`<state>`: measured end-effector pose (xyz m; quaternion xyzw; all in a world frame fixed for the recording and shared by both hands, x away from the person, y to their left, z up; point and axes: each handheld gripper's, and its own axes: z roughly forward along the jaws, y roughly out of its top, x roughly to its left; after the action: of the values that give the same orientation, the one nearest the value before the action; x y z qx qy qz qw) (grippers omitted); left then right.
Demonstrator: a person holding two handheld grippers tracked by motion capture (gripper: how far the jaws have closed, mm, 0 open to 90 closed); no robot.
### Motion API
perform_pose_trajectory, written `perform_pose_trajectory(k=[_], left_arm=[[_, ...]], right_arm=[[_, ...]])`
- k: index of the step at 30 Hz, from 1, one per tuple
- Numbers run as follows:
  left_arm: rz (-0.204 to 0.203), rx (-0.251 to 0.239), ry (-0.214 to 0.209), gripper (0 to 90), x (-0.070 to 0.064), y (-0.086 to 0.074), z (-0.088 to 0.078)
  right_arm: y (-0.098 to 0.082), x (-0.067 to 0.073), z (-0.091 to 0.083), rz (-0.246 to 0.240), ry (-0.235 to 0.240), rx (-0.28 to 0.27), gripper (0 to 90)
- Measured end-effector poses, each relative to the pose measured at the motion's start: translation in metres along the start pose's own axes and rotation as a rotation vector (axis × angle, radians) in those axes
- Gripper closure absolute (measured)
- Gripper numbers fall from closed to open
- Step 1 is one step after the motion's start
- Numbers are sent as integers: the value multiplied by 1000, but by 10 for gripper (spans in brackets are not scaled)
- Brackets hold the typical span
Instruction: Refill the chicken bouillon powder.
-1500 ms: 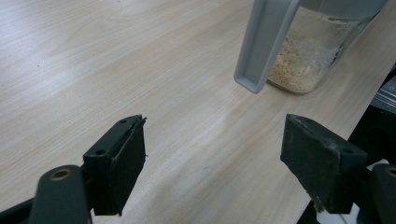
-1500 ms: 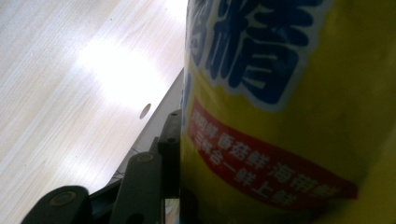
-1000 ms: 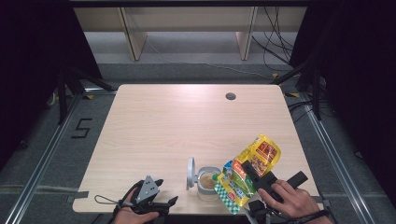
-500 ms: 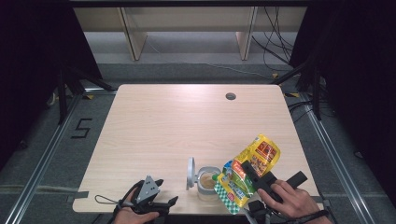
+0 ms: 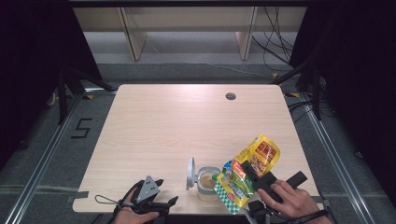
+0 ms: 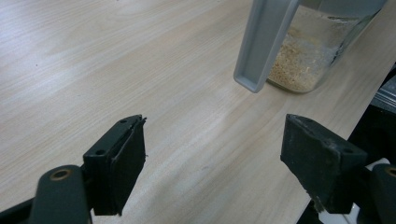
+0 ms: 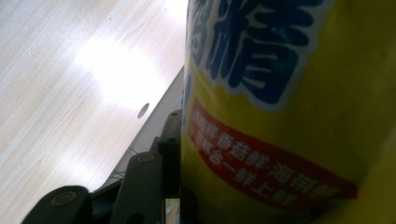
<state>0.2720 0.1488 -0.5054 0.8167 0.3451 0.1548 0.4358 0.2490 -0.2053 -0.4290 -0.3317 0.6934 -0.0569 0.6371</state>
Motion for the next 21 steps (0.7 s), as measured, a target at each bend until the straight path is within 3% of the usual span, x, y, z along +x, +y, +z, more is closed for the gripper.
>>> perform_pose_trajectory(k=[16, 19, 21], left_arm=[[9, 3, 1, 213, 1, 0, -1], [-7, -10, -3, 213, 0, 0, 0], [-5, -9, -4, 213, 0, 0, 0]], right_arm=[[-1, -1, -1, -10, -1, 0, 623], [-1, -1, -1, -6, 0, -2, 623], [-1, -2, 0, -4, 25, -6, 624]])
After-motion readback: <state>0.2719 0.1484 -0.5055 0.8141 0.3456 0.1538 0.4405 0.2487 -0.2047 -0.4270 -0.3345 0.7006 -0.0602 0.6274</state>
